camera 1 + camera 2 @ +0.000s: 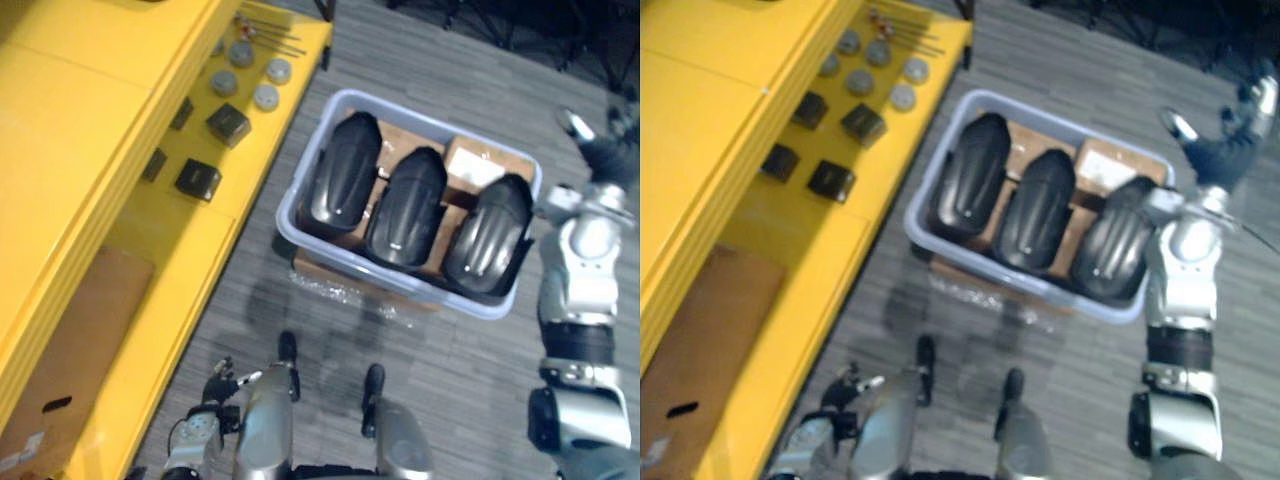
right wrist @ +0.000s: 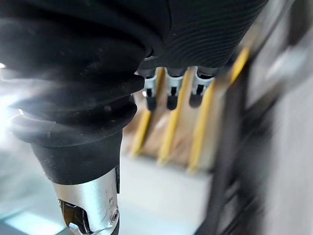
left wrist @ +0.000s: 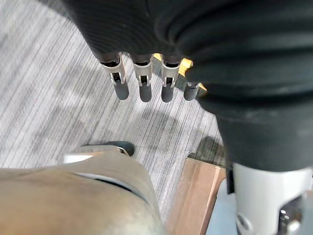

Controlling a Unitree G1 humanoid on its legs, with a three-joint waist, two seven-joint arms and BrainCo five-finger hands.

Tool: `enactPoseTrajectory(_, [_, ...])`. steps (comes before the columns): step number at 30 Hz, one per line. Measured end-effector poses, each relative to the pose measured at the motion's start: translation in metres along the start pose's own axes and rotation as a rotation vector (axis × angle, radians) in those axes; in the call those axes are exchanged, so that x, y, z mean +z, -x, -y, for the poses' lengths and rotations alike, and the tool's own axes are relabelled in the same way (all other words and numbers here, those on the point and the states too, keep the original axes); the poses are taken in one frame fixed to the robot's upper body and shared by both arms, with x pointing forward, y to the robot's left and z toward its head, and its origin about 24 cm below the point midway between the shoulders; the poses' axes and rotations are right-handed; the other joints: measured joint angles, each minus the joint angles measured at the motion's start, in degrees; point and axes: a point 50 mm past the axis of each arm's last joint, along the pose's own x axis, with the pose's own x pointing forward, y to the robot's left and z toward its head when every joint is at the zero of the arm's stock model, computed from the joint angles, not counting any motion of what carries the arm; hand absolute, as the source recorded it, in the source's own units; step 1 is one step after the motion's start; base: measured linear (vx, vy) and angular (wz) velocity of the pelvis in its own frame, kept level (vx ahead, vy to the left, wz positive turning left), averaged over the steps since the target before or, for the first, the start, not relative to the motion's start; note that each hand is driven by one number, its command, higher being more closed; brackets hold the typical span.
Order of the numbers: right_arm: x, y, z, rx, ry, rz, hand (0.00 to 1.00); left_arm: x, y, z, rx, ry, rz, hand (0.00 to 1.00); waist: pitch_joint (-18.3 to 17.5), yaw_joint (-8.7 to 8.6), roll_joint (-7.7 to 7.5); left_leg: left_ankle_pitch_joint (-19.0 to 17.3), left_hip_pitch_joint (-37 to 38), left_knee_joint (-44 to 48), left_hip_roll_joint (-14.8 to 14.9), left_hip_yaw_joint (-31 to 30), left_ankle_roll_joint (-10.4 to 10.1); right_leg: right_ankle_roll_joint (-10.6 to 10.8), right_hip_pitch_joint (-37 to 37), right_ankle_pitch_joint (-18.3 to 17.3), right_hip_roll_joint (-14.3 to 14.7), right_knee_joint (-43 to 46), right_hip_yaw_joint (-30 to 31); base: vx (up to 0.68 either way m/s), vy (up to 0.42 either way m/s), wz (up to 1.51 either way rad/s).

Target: Walk over and take plastic housings, then place them on the shelf

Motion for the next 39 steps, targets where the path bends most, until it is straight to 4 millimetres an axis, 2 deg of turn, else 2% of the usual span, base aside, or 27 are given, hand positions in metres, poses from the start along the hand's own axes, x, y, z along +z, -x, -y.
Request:
enactPoseTrajectory(1, [-0.011,-0.001,0.013,-0.043,0.031,-0.052,0.00,0.000,0.000,-0.001,0.012,0.033,0.002,0.00,0.16,-0.02,0.30,-0.24,-0.55,0.39,0.18,0.17,-0.10,0.06,-0.59,0.21,0.27,0.00,0.31,0.02,0.007,-0.12])
enactPoseTrajectory(3, [-0.021,-0.006,0.029,-0.095,0.066,-0.107,0.00,-0.001,0.000,0.002,0.019,0.082,0.002,0.00,0.64,-0.07,1.26,-0.49,-1.56,0.98,0.45,0.04,-0.21,0.09,-1.50,0.22,0.51,0.36,0.33,0.01,-0.001,-0.05])
enactPoseTrajectory(6, [-0.023,-0.018,0.049,-0.138,0.109,-0.149,0.00,-0.007,0.001,0.007,0.039,0.147,-0.016,0.00,1.19,0.28,3.66,-0.44,-4.18,1.34,0.44,-0.40,-0.21,0.34,-4.68,-0.02,0.45,2.26,0.19,0.00,-0.001,0.01])
enactPoseTrajectory(10, [-0.026,-0.023,0.052,-0.169,0.097,-0.211,0.00,-0.016,0.003,0.012,0.061,0.226,-0.056,0.00,1.70,0.71,5.91,-0.24,-6.21,1.50,0.04,-0.60,0.03,0.84,-8.29,-1.82,-0.55,6.29,-0.02,0.00,-0.001,0.07])
enactPoseTrajectory(12, [-0.029,-0.024,0.052,-0.181,0.092,-0.245,0.00,-0.017,0.003,0.016,0.067,0.276,-0.058,0.00,1.73,1.21,6.56,0.06,-7.91,1.86,-0.39,-0.84,0.14,0.86,-10.93,-3.24,-1.19,9.33,-0.34,0.01,-0.013,0.14])
enactPoseTrajectory(16, [-0.028,-0.027,0.049,-0.200,0.066,-0.281,0.00,-0.011,0.002,0.022,0.052,0.323,-0.037,0.00,1.89,1.92,6.91,0.39,-9.54,1.93,-1.23,-1.48,0.00,0.79,-14.00,-5.81,-2.55,13.96,-1.25,0.02,-0.033,0.20])
enactPoseTrajectory(19, [-0.020,-0.034,0.041,-0.190,0.034,-0.278,0.00,-0.006,0.002,0.028,0.035,0.364,-0.011,0.00,1.89,1.93,6.91,0.47,-11.05,2.47,-1.54,-1.71,-0.14,0.69,-16.46,-7.23,-3.06,16.95,-1.29,0.02,-0.042,0.09])
enactPoseTrajectory(22, [-0.021,-0.034,0.040,-0.190,0.036,-0.289,0.00,0.003,0.000,0.034,0.018,0.380,0.022,0.00,1.90,1.92,6.90,0.45,-12.19,3.29,-1.66,-1.99,-0.15,0.63,-17.90,-8.35,-3.70,19.14,-1.44,0.01,-0.029,0.08])
enactPoseTrajectory(26, [-0.023,-0.033,0.040,-0.210,0.055,-0.321,0.00,0.012,-0.001,0.044,-0.004,0.399,0.063,0.00,1.90,1.82,6.89,0.34,-13.16,4.06,-1.64,-1.92,-0.23,0.38,-19.48,-9.20,-3.99,21.19,-1.35,-0.01,-0.013,0.01])
enactPoseTrajectory(39, [-0.032,-0.027,0.047,-0.293,0.116,-0.390,0.00,0.015,-0.001,0.045,-0.010,0.402,0.071,0.00,1.94,1.58,6.83,0.14,-14.81,5.53,-1.70,-1.52,-0.27,0.32,-22.11,-10.34,-4.82,24.38,-1.00,-0.01,-0.008,0.00])
